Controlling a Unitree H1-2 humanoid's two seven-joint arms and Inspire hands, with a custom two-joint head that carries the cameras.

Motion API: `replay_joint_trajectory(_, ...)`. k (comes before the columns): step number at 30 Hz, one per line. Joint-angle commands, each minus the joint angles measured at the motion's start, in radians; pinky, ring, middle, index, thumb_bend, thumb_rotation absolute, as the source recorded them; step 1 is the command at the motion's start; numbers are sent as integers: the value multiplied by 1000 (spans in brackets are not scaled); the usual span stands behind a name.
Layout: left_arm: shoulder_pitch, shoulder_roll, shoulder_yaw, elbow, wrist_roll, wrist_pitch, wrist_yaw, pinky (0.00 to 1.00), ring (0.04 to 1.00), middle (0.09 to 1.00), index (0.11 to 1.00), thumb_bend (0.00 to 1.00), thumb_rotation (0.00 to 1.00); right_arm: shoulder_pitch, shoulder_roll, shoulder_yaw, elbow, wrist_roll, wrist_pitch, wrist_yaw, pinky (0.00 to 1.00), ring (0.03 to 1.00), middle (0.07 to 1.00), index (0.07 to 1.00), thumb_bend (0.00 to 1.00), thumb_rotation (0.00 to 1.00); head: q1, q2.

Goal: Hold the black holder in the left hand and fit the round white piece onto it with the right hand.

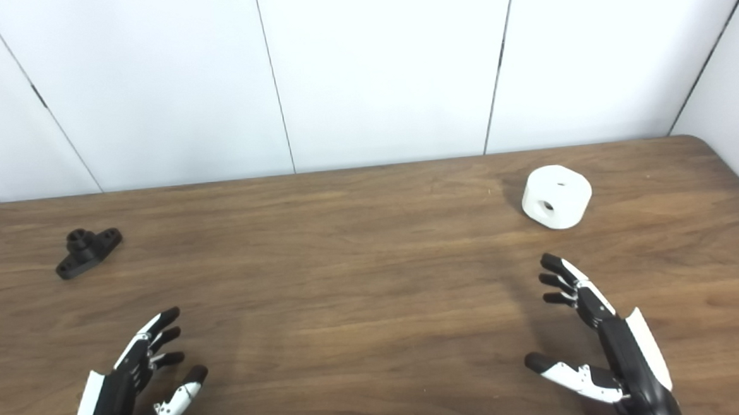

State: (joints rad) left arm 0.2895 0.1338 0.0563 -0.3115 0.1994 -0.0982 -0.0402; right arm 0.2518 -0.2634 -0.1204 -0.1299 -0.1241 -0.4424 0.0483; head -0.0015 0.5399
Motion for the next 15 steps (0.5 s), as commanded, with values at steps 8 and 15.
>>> replay_joint_trajectory(8, -14, 7, 4, -7, 9, -44, 20, 746, 875, 918, 886, 456, 164, 6, 31, 19, 59, 2, -23, -19, 738, 842, 897, 887, 703, 599, 2, -2)
replay_joint_trajectory(15, -18, -4, 11, 4, -4, -66, 32, 770, 885, 929, 880, 481, 138, 4, 27, 18, 68, 1, -25, -22, 738, 840, 895, 884, 702, 595, 25, -9)
